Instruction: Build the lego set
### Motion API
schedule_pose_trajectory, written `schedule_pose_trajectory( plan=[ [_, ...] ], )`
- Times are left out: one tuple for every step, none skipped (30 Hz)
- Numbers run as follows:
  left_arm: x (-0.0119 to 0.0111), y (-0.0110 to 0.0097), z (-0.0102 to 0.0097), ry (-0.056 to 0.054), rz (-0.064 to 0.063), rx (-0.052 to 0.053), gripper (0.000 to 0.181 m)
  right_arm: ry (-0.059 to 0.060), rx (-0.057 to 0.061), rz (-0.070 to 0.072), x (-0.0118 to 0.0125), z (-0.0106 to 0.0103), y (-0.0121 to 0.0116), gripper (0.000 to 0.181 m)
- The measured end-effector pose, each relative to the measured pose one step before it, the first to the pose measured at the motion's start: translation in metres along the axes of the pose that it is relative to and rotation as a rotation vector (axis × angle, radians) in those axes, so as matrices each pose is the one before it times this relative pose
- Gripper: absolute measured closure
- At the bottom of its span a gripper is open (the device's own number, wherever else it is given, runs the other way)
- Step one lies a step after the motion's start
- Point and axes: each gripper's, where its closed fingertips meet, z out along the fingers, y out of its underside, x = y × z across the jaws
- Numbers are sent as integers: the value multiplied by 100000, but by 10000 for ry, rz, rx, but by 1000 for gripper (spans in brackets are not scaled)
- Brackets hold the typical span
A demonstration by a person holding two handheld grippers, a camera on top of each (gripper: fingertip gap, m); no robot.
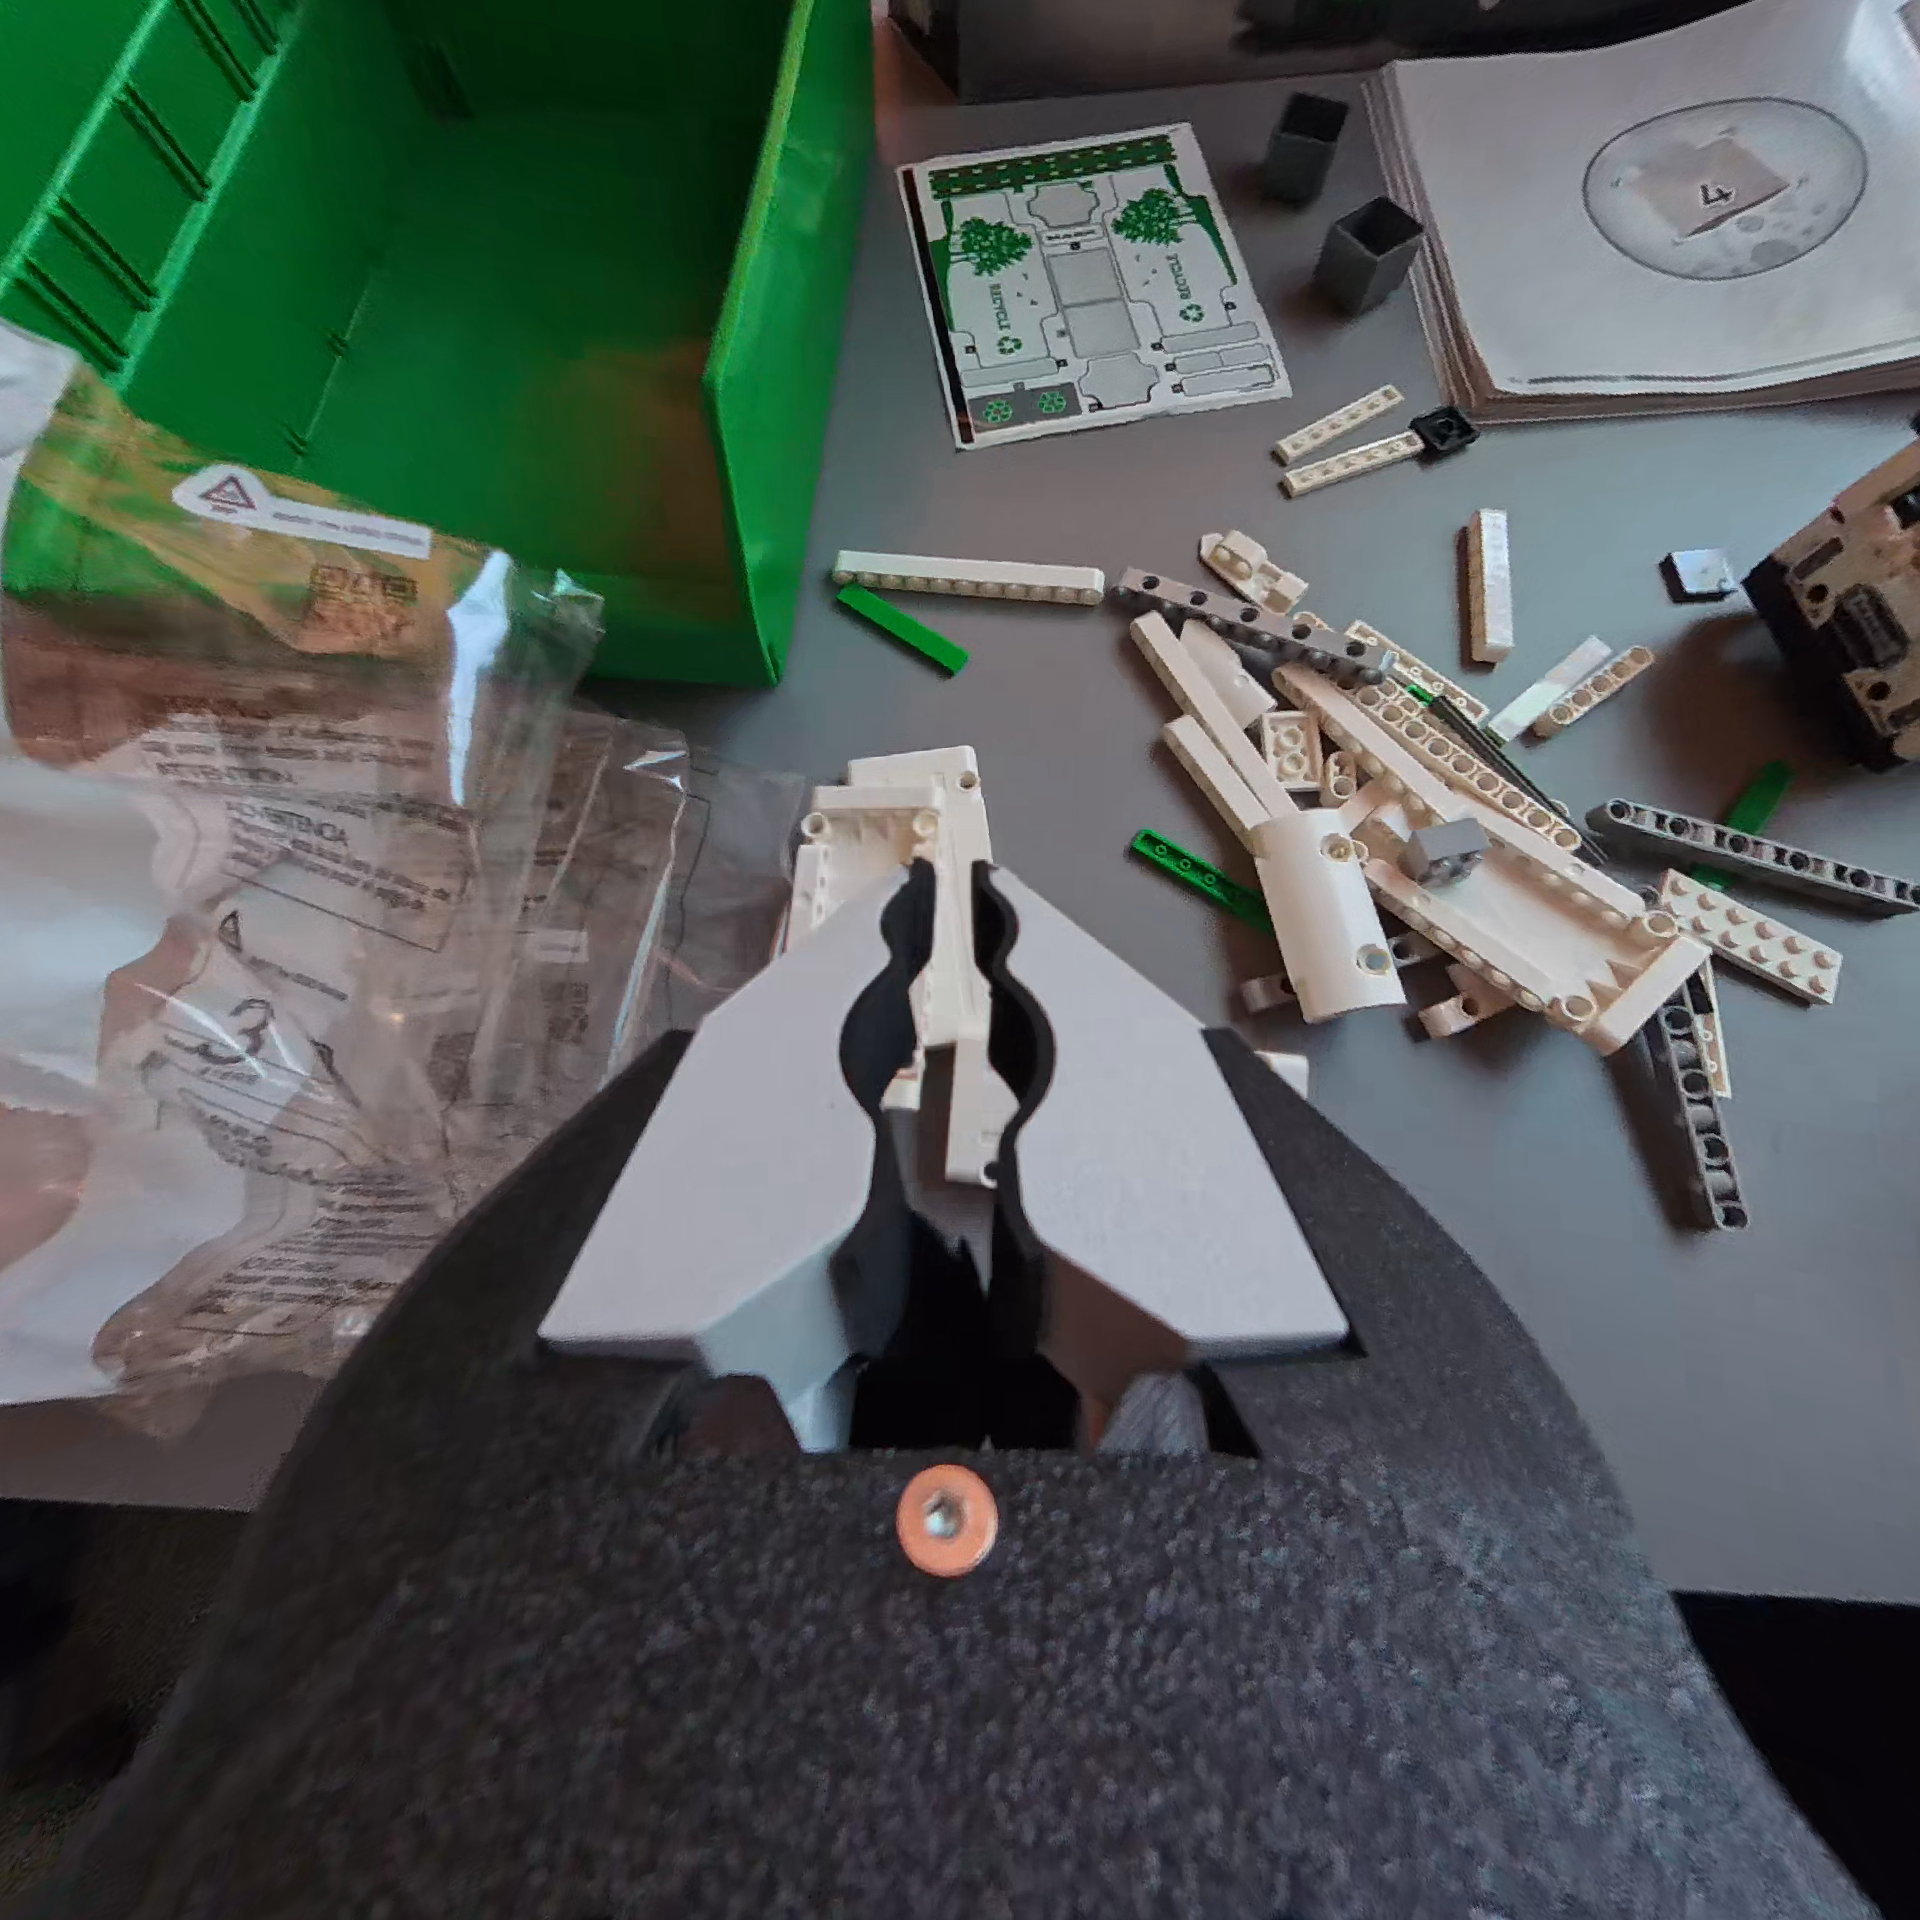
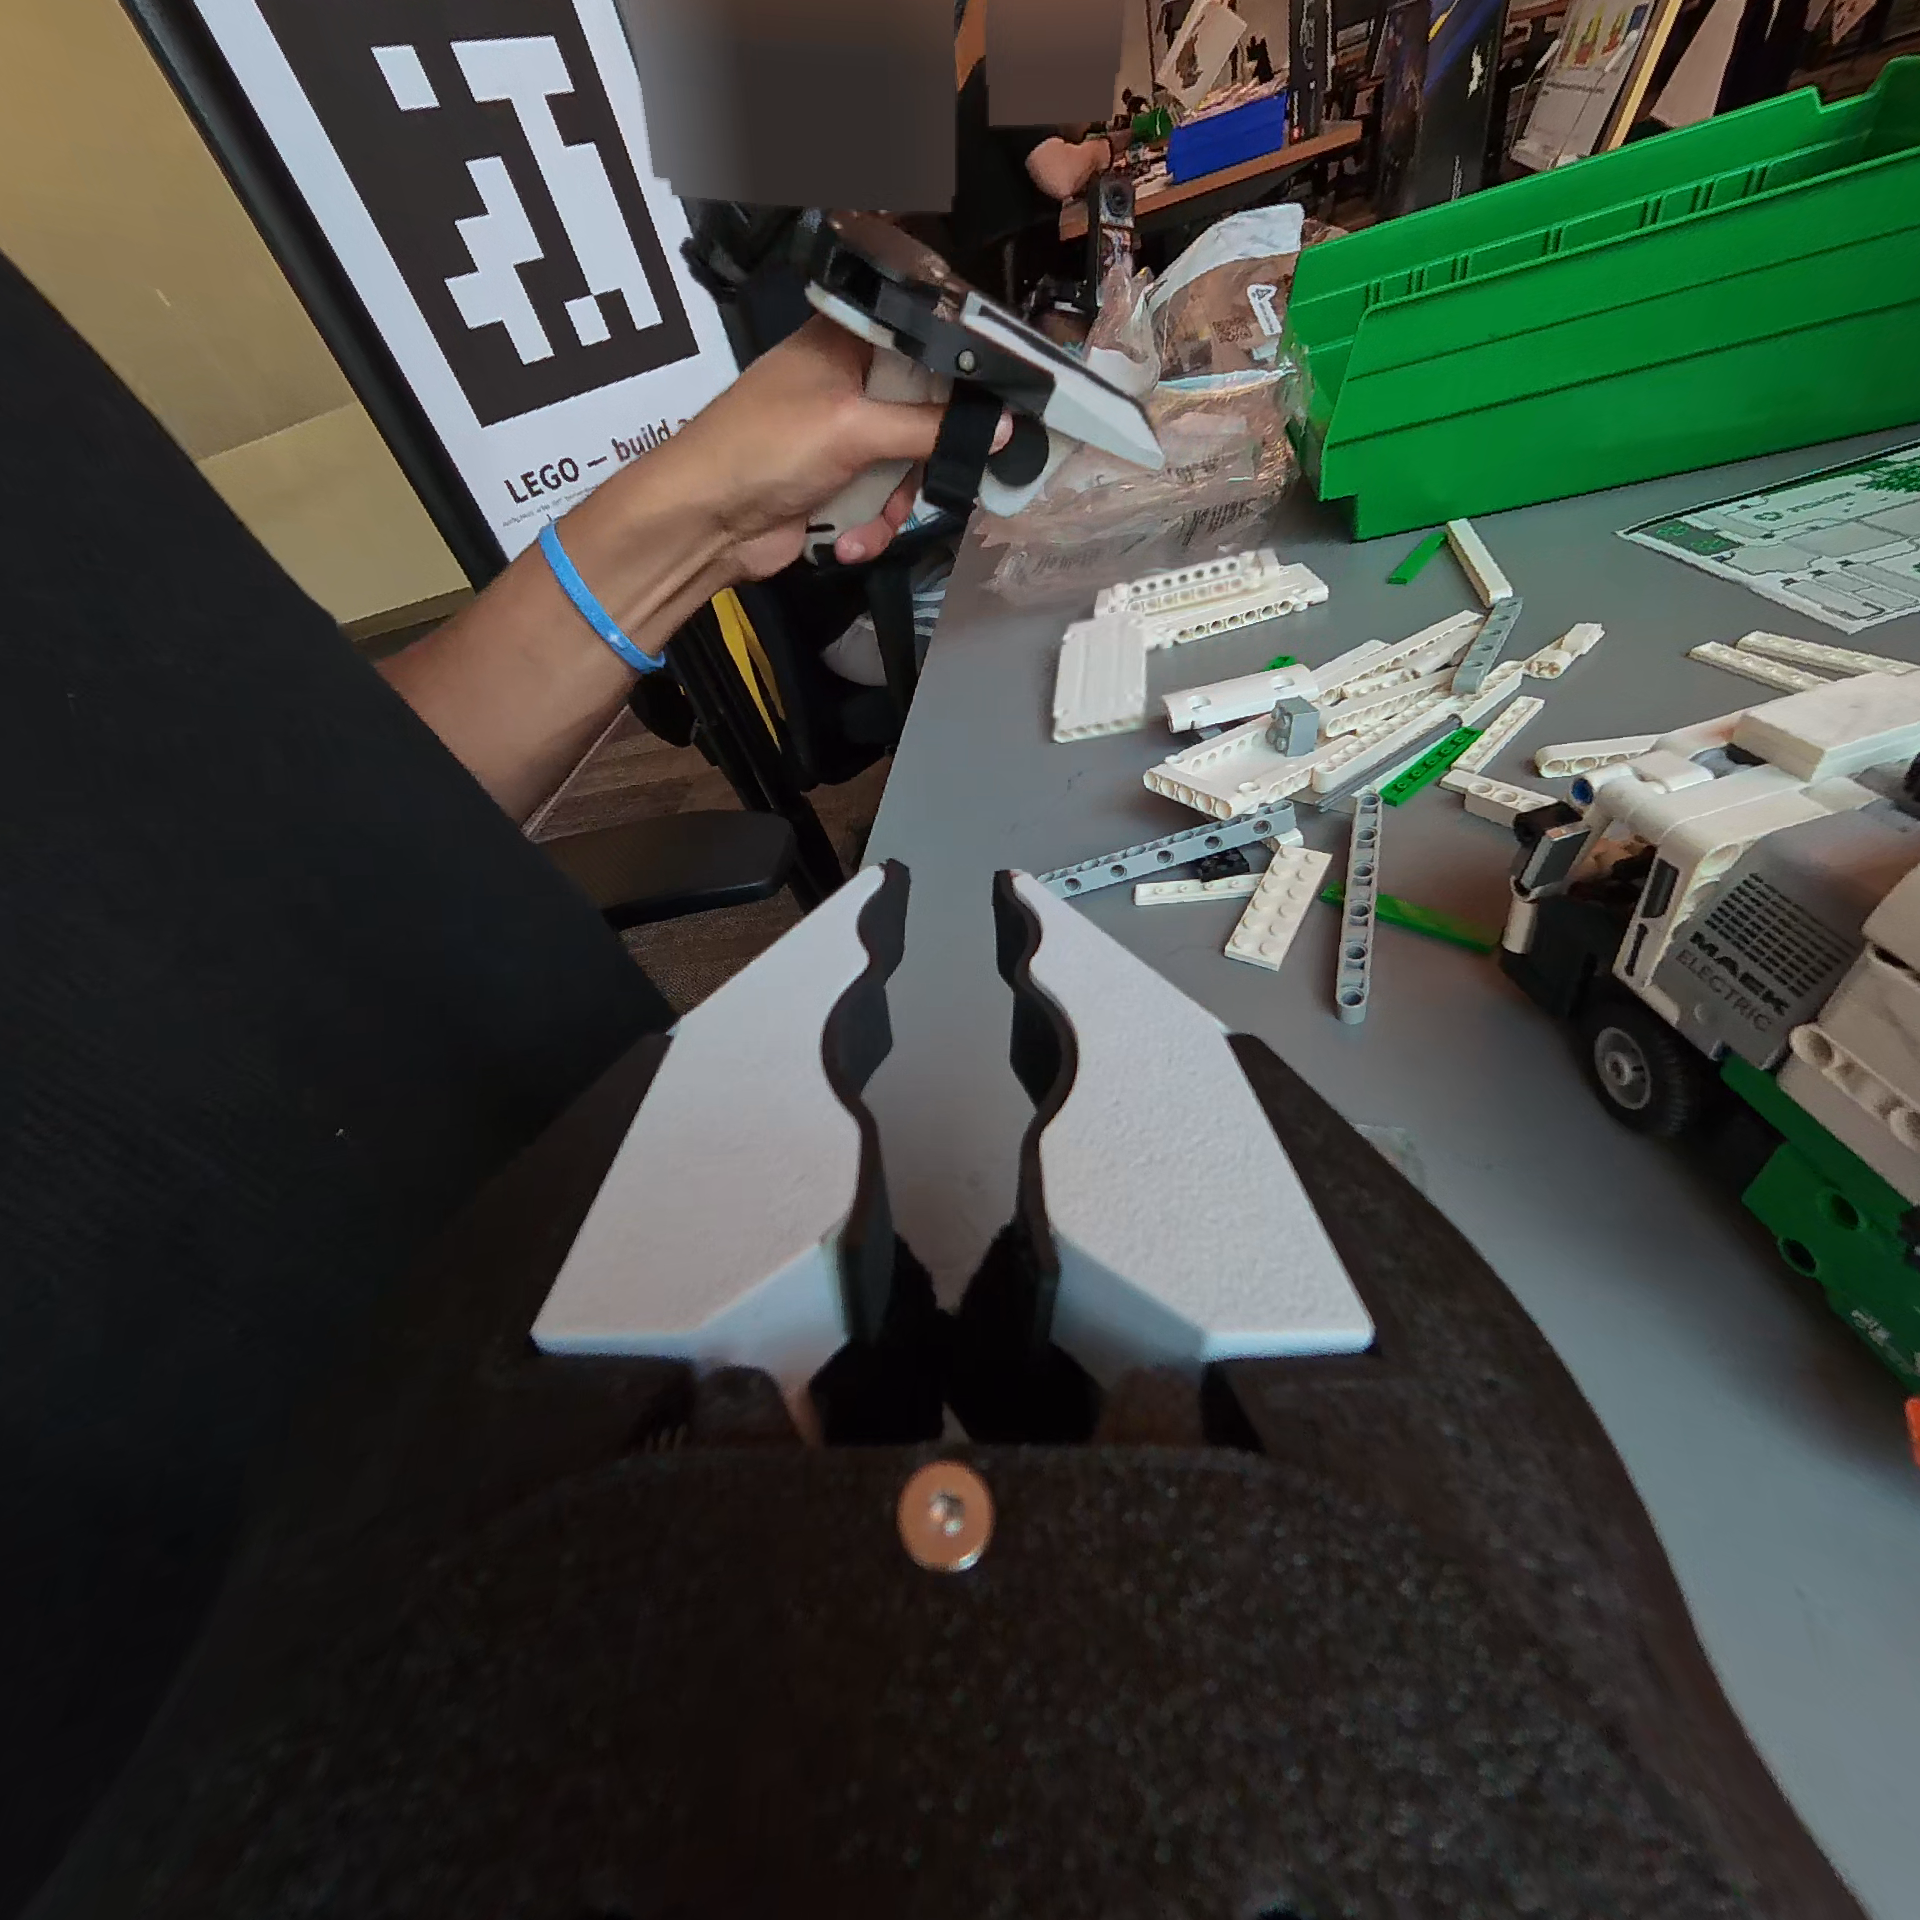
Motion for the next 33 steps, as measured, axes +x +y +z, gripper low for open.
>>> schedule_pose_trajectory(
  plan=[
    [414,652,6,224,151,-98,170,20,-11,10,60,-3,24,165],
    [517,985,-43,253,250,-239,162,-8,5,17,6,0,-4,165],
    [593,1010,-132,289,314,-188,152,-12,15,15,-11,-2,-33,165],
    [653,1015,-227,286,411,-117,142,-10,18,-1,-23,-7,-19,165],
    [339,1180,-254,57,389,-193,137,-12,-5,-8,-24,25,-6,165],
    [-76,1235,-219,-176,173,-270,128,4,-19,-7,5,44,18,165],
    [3,1125,-134,-66,-150,-274,113,-2,-20,-12,-10,50,9,165],
    [322,841,-84,159,-423,-245,98,-16,-15,-18,-46,50,9,165],
    [632,430,-98,292,-440,-101,84,-6,-8,-12,-18,68,2,165],
    [1092,149,-71,433,-159,65,75,-1,-21,-4,-11,50,20,165],
    [988,200,87,270,216,40,71,0,-24,-13,-6,35,27,165],
    [186,328,265,-211,449,-84,69,3,-10,-15,-19,18,8,165],
    [-232,345,403,-330,438,-146,68,-19,13,-12,-63,1,-46,166],
    [28,175,468,14,182,-125,69,-39,34,-5,-103,-13,-79,166],
    [288,-167,410,312,-140,-8,69,-50,41,-11,-140,-3,-83,166],
    [237,-398,325,328,-275,119,69,-34,30,-29,-116,-5,-55,166],
    [60,-312,308,214,-231,98,73,2,15,-28,-40,-22,-8,166],
    [-127,91,343,61,-115,-110,77,24,6,-9,6,-20,25,166],
    [-297,383,352,-95,12,-270,78,24,8,4,11,-33,33,166],
    [-312,160,157,-220,132,-79,86,9,15,13,20,-40,26,166],
    [-84,-22,-7,-66,37,33,88,0,23,20,-3,-38,-4,166],
    [2,5,-33,16,-44,9,88,-12,36,21,-4,-29,-48,166],
    [-68,44,-28,-52,-30,-18,89,-32,38,25,-25,-8,-89,166],
    [-47,40,-36,-84,-36,-53,89,-50,36,18,-56,20,-88,166],
    [3,4,-56,-87,18,-23,89,-50,21,1,-83,44,-72,166],
    [114,-71,-75,-82,158,81,89,-37,-7,-18,-82,63,-10,166],
    [90,-78,-93,-126,220,114,89,-19,-27,-32,-66,72,40,166],
    [-138,-122,-177,-227,132,98,89,-10,-44,-30,-50,75,70,166],
    [-258,-314,-302,-233,36,160,89,-8,-49,-25,-41,67,95,166],
    [-306,-617,-439,-175,11,280,89,-2,-30,-18,-22,54,58,166],
    [-468,-794,-489,-159,8,288,89,-10,-17,-7,-13,34,27,166],
    [-683,-794,-352,-164,37,173,89,-12,-1,11,1,29,-10,166],
    [-1045,-914,-140,-295,59,176,89,-14,21,28,11,25,-44,166]
  ],
)
